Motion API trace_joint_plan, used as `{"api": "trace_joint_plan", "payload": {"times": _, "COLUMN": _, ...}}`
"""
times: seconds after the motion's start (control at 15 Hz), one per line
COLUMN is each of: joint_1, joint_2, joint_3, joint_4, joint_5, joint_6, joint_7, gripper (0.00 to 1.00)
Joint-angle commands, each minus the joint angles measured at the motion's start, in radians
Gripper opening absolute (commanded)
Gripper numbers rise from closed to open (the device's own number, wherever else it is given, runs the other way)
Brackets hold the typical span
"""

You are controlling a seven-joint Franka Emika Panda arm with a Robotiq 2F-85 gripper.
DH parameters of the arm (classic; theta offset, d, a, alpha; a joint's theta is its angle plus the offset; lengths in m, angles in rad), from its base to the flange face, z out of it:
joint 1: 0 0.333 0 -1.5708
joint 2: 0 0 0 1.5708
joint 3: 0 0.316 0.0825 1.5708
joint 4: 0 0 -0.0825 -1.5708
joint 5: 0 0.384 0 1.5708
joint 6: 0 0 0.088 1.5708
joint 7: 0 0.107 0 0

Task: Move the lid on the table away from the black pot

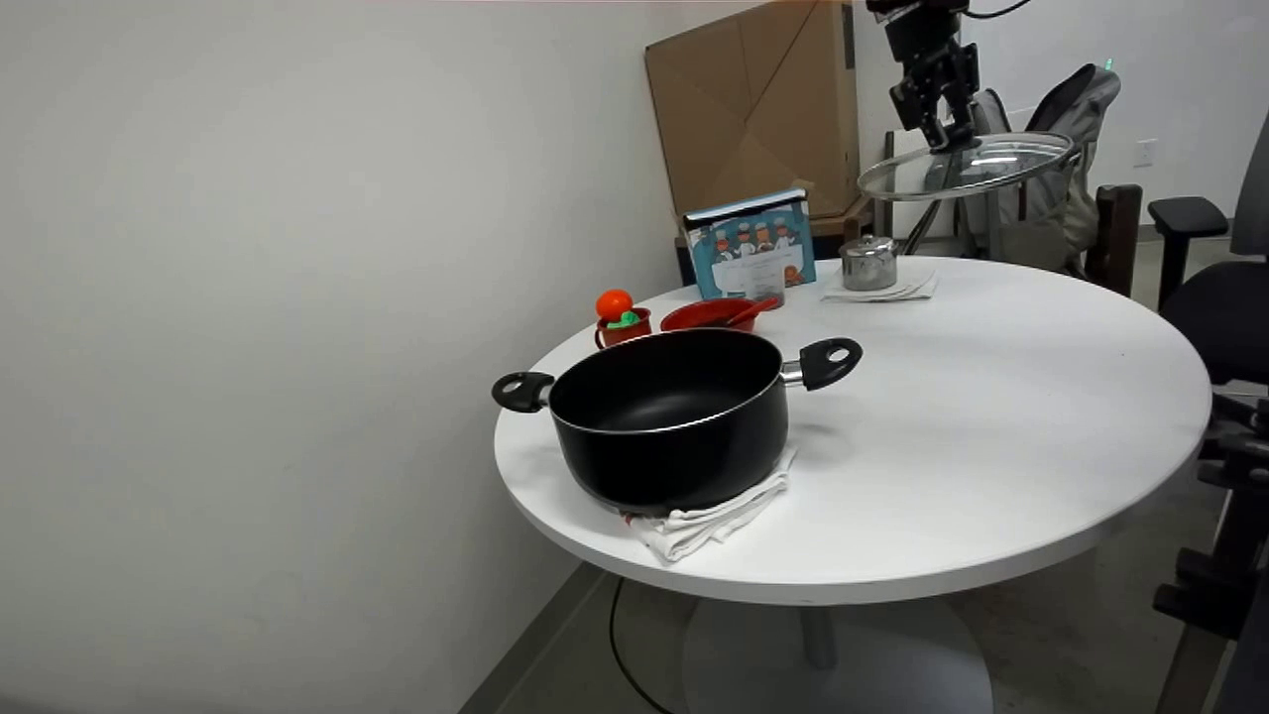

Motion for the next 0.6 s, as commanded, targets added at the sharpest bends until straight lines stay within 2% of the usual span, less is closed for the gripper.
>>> {"api": "trace_joint_plan", "payload": {"times": 0.0, "joint_1": -0.023, "joint_2": -0.085, "joint_3": -0.015, "joint_4": -0.142, "joint_5": 0.007, "joint_6": 0.103, "joint_7": 0.003, "gripper": 0.26}}
{"api": "trace_joint_plan", "payload": {"times": 0.2, "joint_1": -0.039, "joint_2": -0.081, "joint_3": -0.032, "joint_4": -0.216, "joint_5": 0.005, "joint_6": 0.149, "joint_7": 0.011, "gripper": 0.26}}
{"api": "trace_joint_plan", "payload": {"times": 0.53, "joint_1": -0.075, "joint_2": -0.027, "joint_3": -0.061, "joint_4": -0.241, "joint_5": 0.035, "joint_6": 0.158, "joint_7": 0.031, "gripper": 0.26}}
